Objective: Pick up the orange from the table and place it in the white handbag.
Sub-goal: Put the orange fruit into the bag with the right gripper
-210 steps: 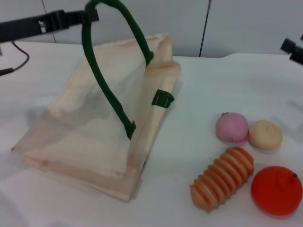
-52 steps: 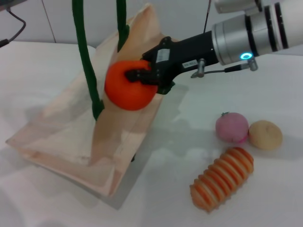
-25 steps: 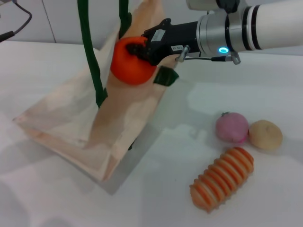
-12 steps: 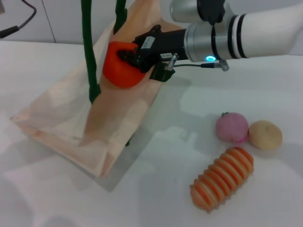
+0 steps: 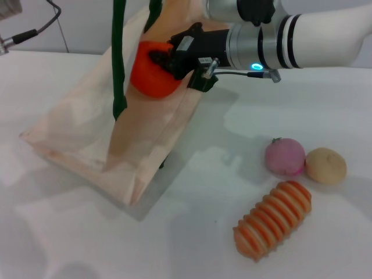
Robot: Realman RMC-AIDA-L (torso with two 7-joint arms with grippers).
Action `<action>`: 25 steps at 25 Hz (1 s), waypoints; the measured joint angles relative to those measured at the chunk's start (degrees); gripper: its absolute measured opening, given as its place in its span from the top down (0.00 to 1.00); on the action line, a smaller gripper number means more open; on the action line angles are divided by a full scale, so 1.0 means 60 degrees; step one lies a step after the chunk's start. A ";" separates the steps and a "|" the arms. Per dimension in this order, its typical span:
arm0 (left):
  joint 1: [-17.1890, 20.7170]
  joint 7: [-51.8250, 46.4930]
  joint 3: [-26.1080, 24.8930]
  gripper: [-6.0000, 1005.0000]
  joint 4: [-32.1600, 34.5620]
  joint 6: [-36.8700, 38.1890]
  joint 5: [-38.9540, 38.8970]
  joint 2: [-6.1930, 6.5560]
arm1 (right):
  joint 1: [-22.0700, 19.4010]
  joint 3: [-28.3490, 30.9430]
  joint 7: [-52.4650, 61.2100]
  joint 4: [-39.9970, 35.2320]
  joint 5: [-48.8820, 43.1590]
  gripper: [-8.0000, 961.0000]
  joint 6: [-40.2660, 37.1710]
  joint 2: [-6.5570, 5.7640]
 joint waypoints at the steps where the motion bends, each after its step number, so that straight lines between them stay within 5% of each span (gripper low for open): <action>1: -0.0028 -0.0008 0.0000 0.79 0.0000 0.0002 0.0003 0.0000 | -0.0003 -0.0003 0.0010 0.0012 0.0001 0.85 -0.0102 0.0004; 25: 0.0040 0.0026 -0.0018 0.78 0.0025 0.0144 -0.0062 -0.0057 | -0.0002 -0.1027 0.0004 -0.0158 0.0011 0.87 -0.1022 0.0041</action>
